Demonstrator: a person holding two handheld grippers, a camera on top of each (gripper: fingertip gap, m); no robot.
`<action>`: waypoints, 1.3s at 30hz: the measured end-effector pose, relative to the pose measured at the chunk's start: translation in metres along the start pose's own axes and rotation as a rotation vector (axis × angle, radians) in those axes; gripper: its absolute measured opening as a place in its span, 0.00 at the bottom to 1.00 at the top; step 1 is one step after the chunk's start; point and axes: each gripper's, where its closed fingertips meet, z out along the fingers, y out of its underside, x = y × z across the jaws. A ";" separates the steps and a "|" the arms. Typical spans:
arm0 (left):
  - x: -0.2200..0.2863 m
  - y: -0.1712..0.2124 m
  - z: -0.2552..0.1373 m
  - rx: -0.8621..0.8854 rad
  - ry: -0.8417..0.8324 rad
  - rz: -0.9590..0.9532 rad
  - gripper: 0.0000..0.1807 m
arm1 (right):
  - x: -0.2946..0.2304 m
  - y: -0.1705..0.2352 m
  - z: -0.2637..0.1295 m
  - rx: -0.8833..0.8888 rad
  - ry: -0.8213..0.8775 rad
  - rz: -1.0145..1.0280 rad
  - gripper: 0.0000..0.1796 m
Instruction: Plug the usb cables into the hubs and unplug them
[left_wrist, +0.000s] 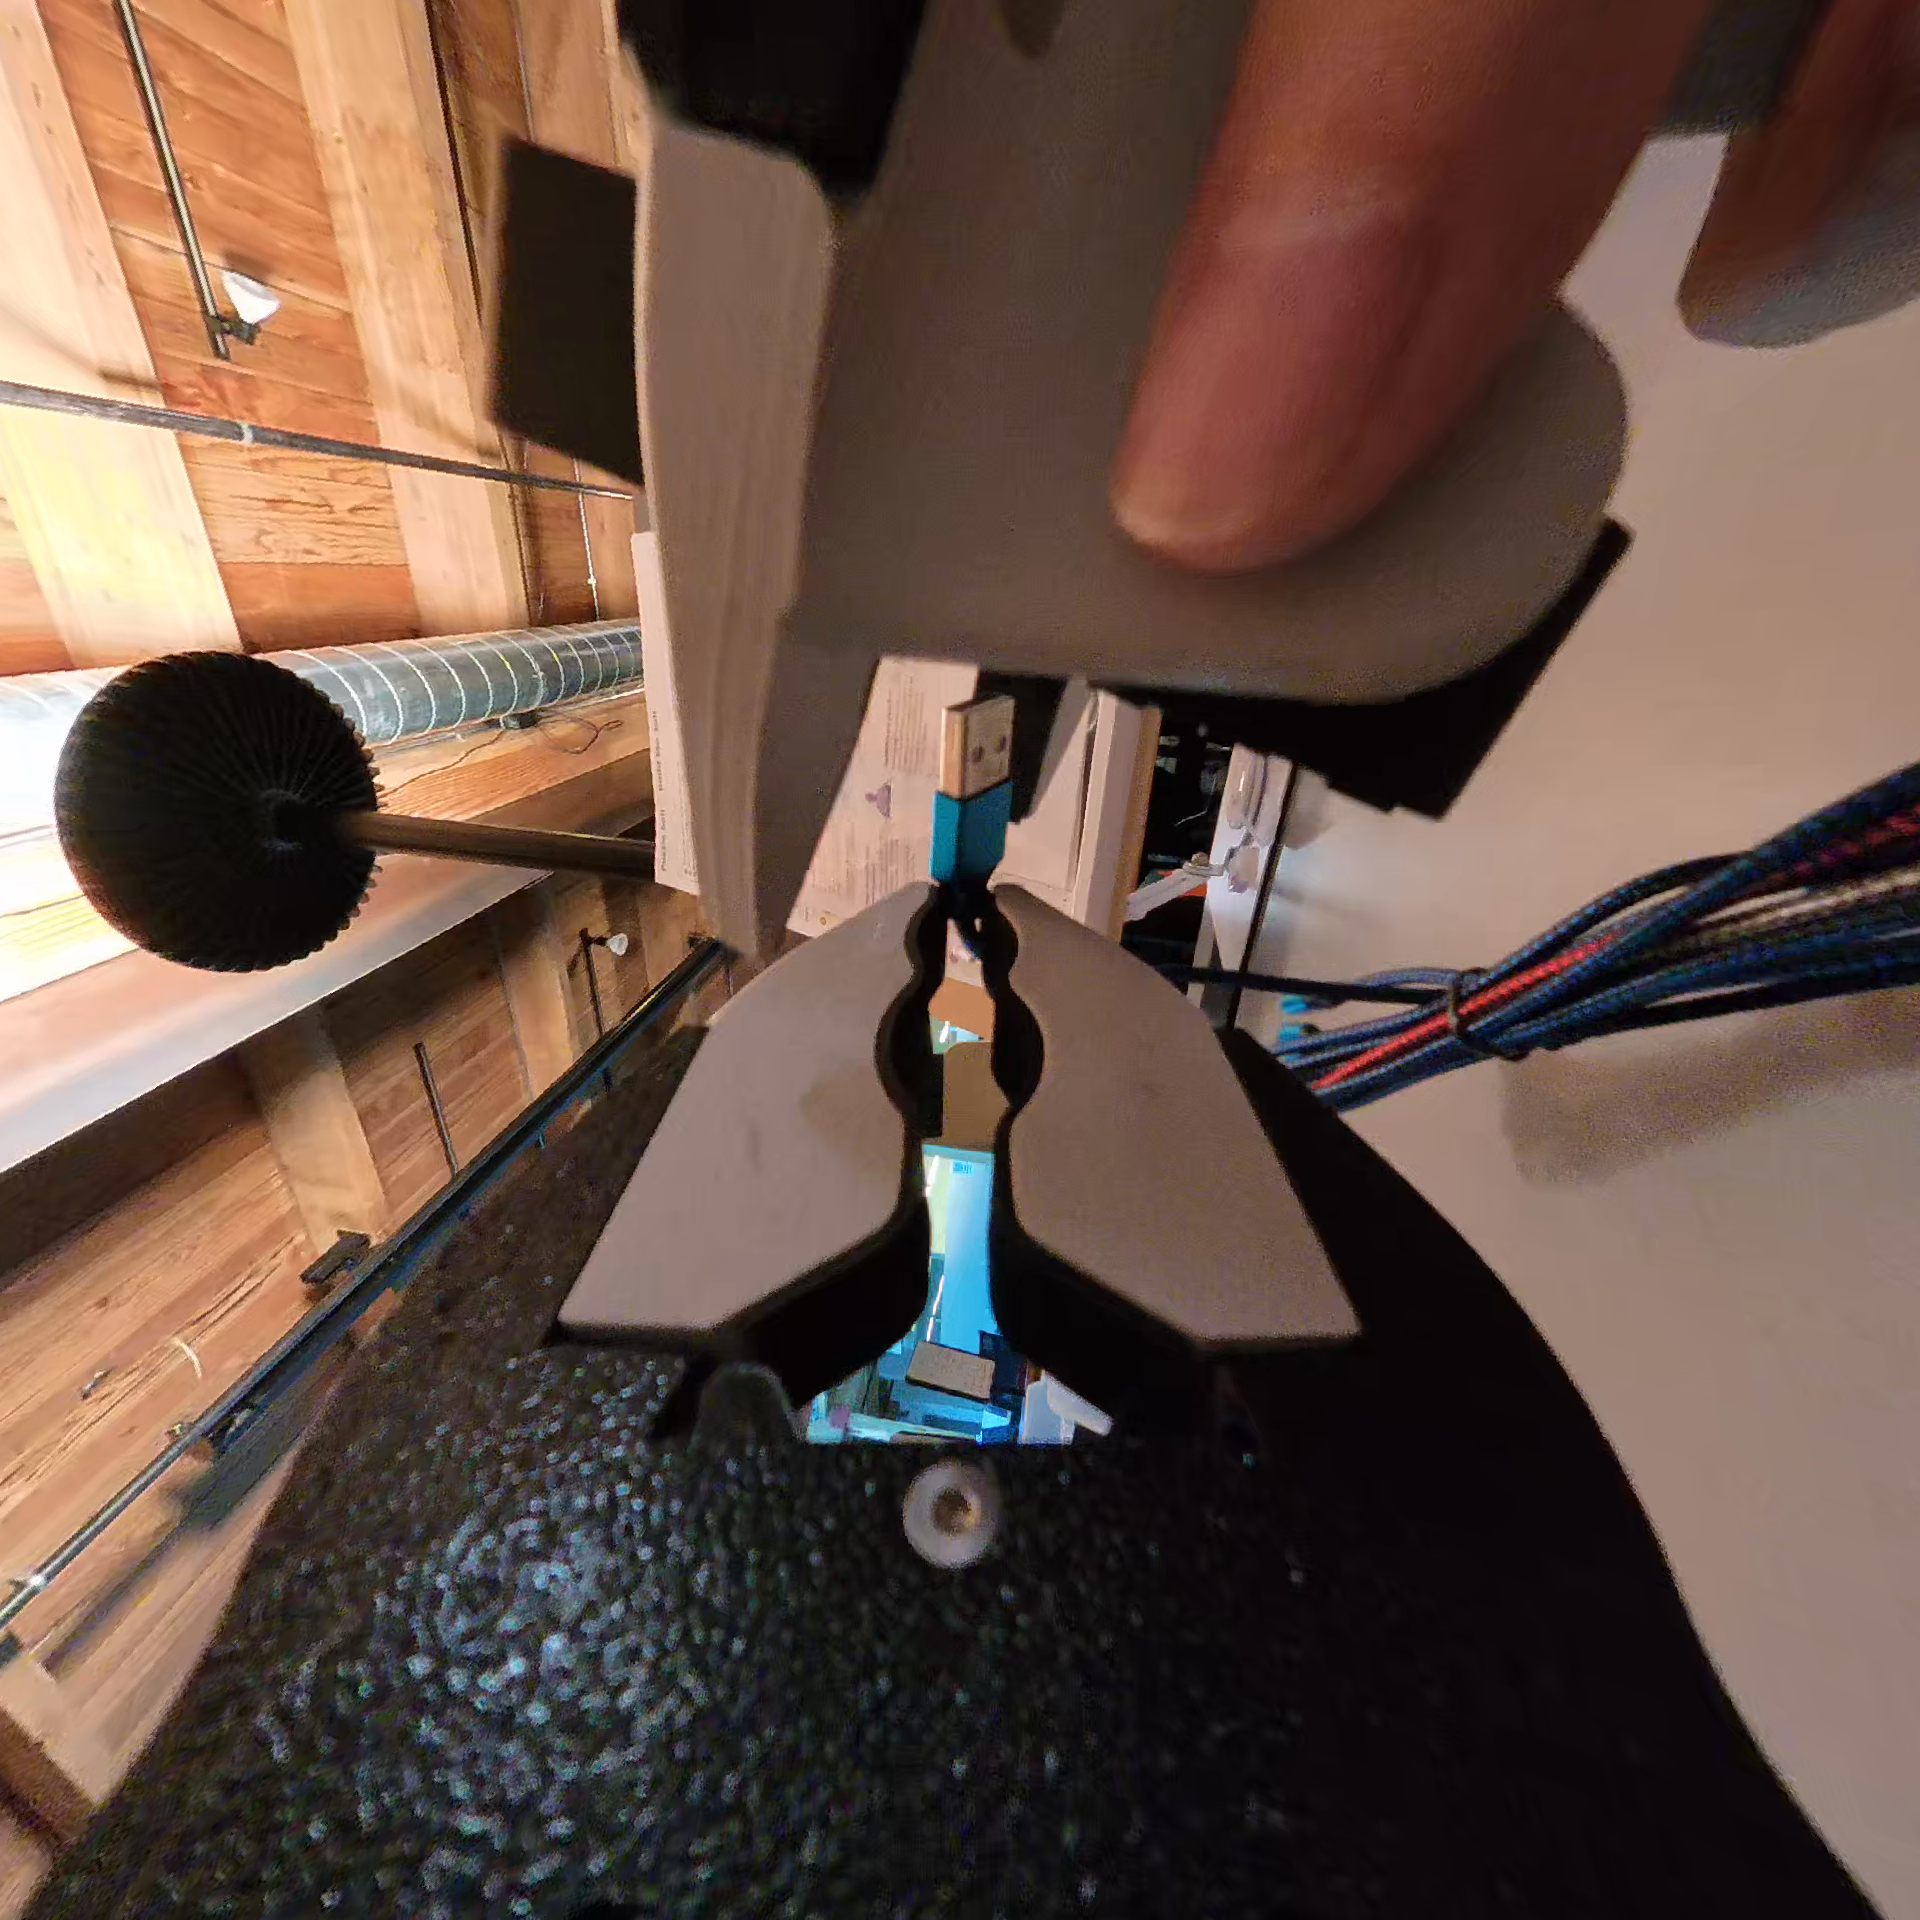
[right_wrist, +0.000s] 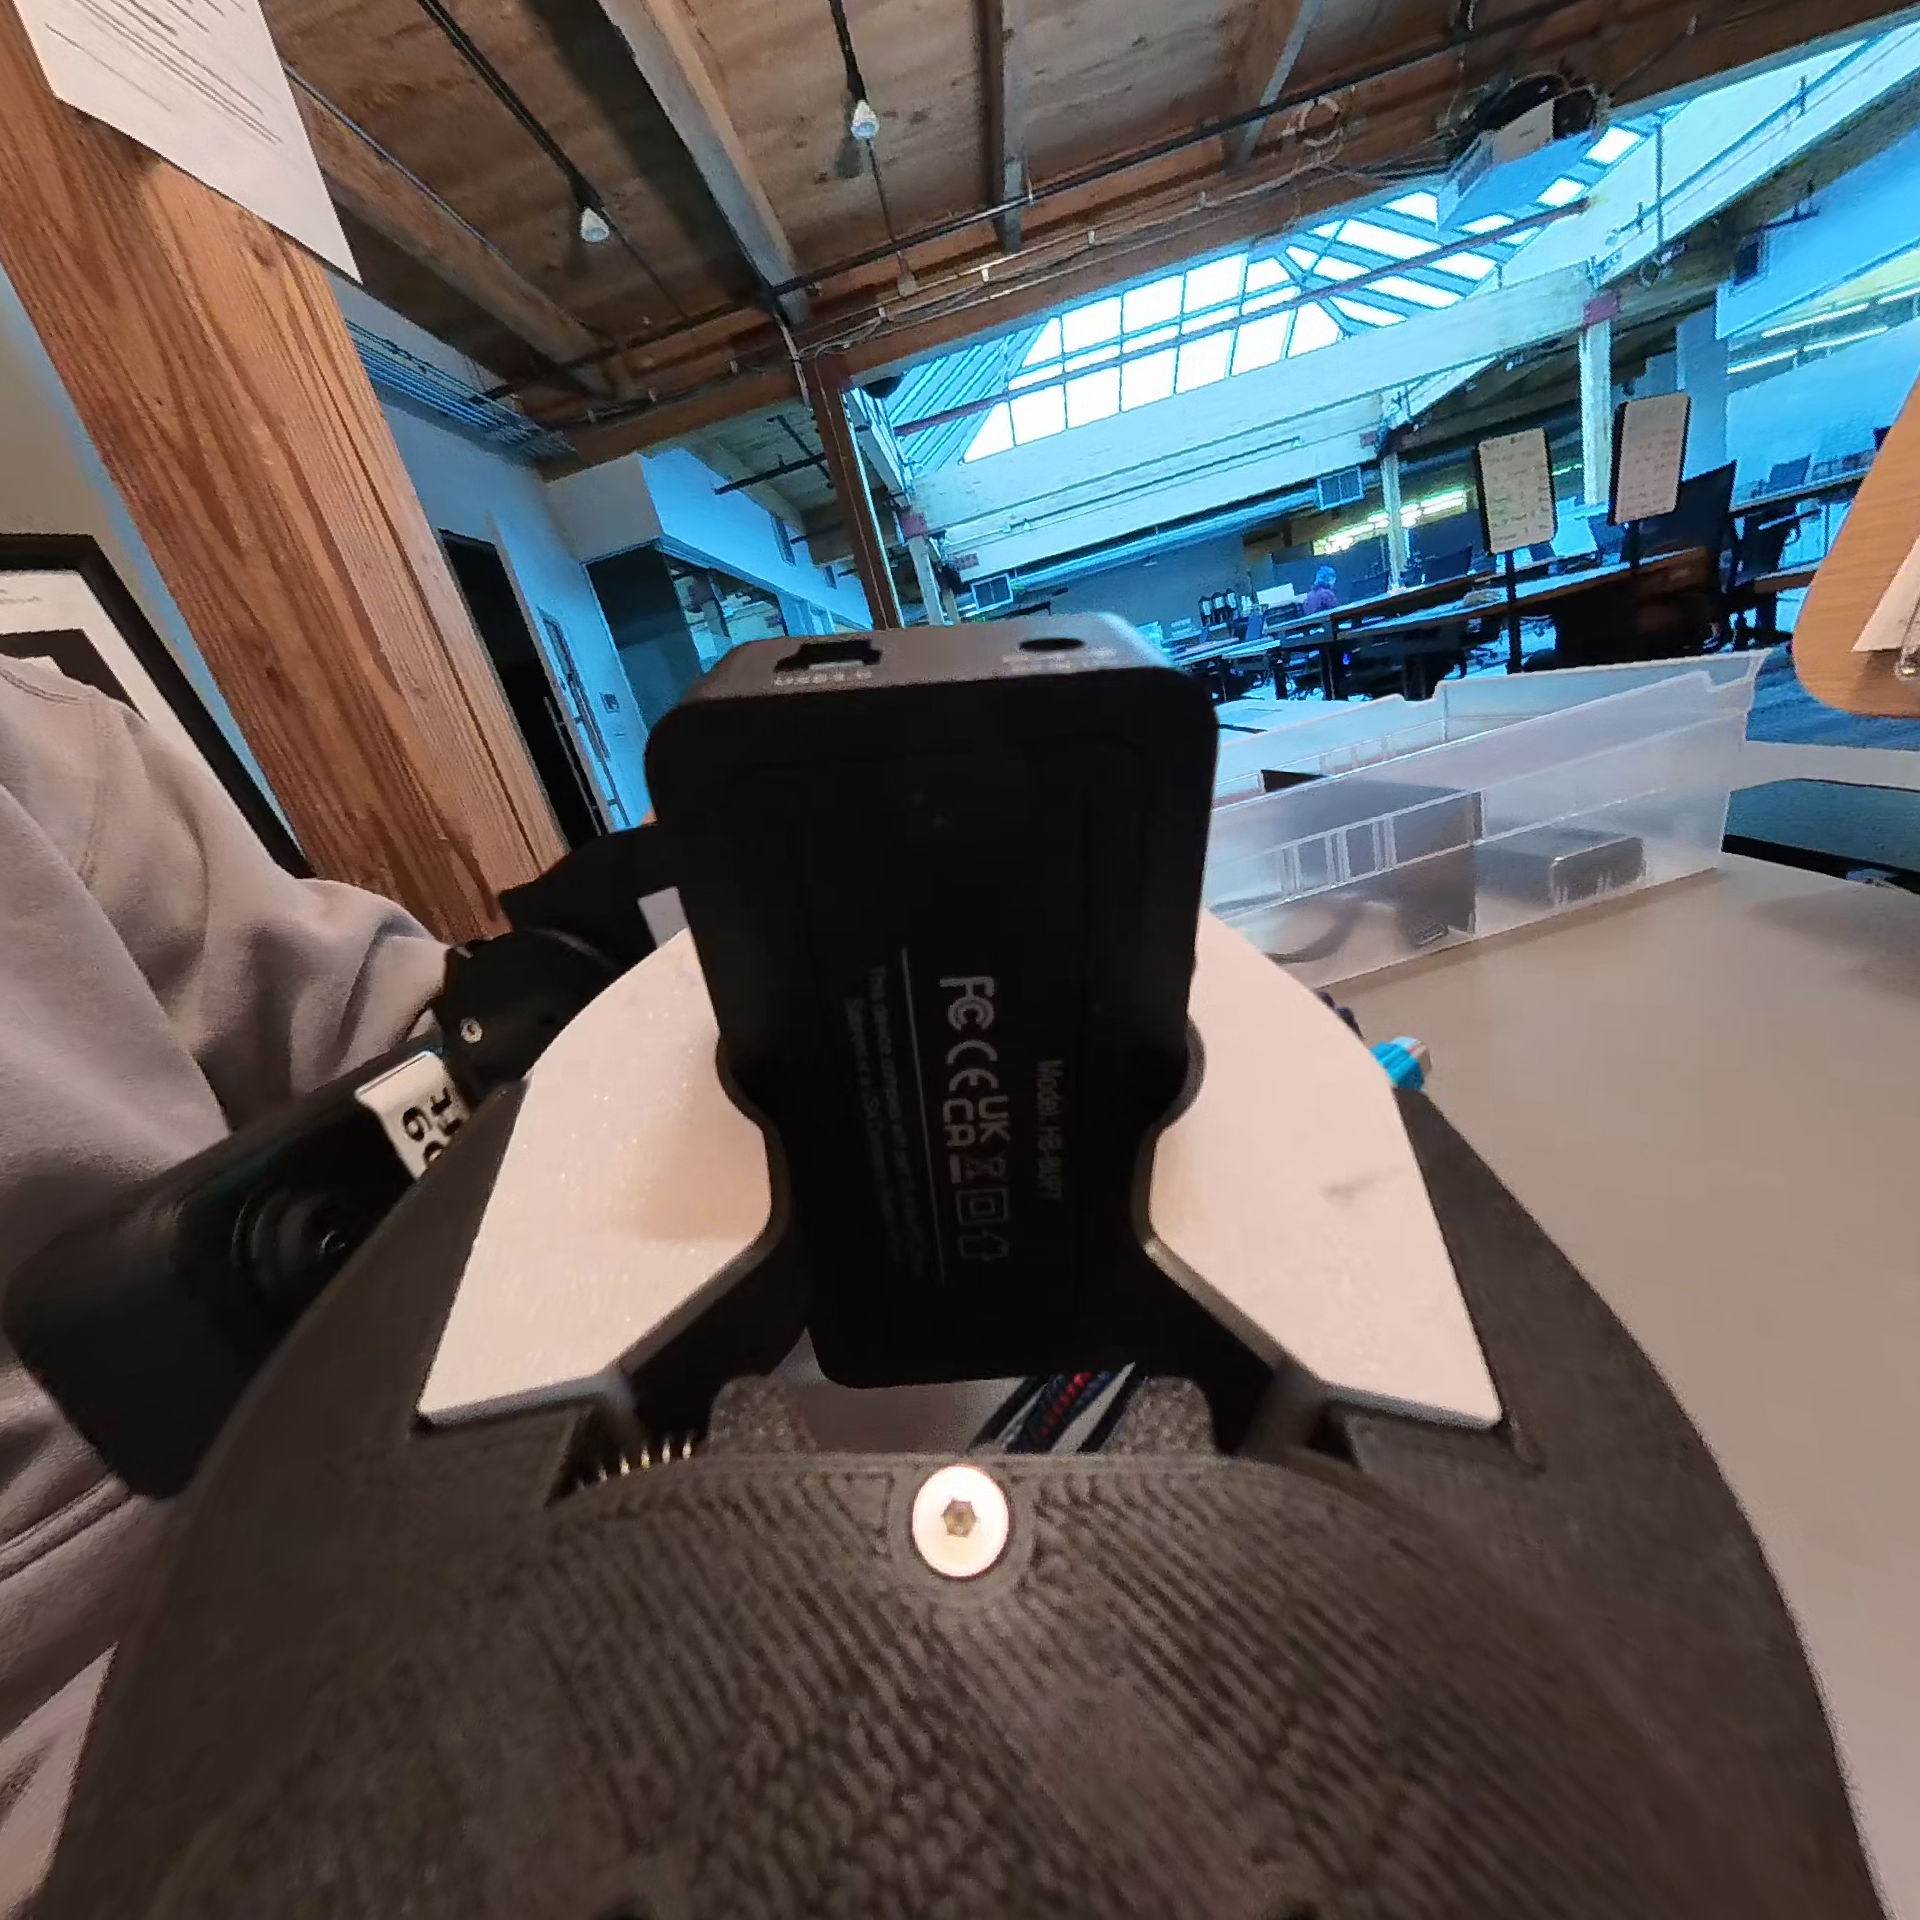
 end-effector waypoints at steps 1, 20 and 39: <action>0.001 -0.002 0.000 0.005 -0.005 0.006 0.03 | 0.001 0.001 0.001 -0.002 0.003 0.003 0.41; 0.007 -0.009 -0.005 0.001 -0.060 0.112 0.03 | 0.001 -0.001 0.003 0.026 0.005 0.025 0.41; 0.072 0.006 -0.019 0.131 0.378 0.005 0.05 | 0.018 -0.011 -0.018 -0.045 0.134 -0.127 0.41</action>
